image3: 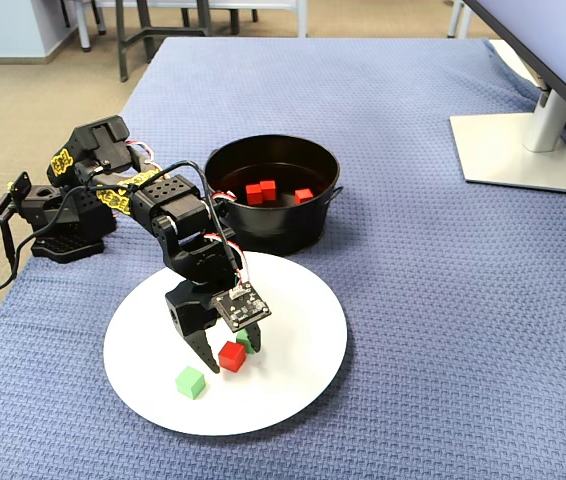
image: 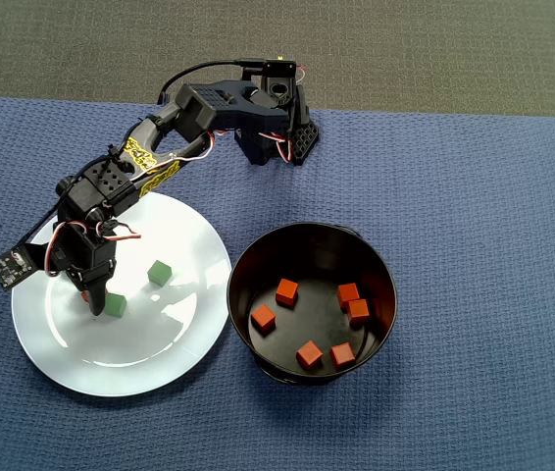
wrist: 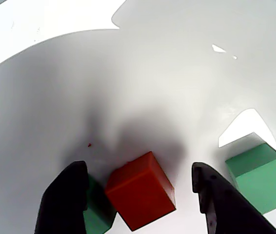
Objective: Pick up the red cubes from the white plate and place them in the black recipient
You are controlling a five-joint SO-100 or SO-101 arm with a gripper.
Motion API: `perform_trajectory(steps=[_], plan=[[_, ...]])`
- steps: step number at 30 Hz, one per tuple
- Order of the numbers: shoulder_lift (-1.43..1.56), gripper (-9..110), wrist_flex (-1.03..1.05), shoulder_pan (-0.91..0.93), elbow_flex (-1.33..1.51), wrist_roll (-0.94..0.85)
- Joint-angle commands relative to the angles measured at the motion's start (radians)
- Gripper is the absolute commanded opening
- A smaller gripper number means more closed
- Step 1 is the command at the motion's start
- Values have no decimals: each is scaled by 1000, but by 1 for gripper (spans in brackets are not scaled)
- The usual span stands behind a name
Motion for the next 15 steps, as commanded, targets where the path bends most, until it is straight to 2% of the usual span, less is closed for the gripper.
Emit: perform_trajectory(steps=[1, 12, 15], plan=[[49, 19, -51, 14, 15, -14], [77, 18, -67, 2, 86, -5], [87, 13, -92, -2, 106, 5]])
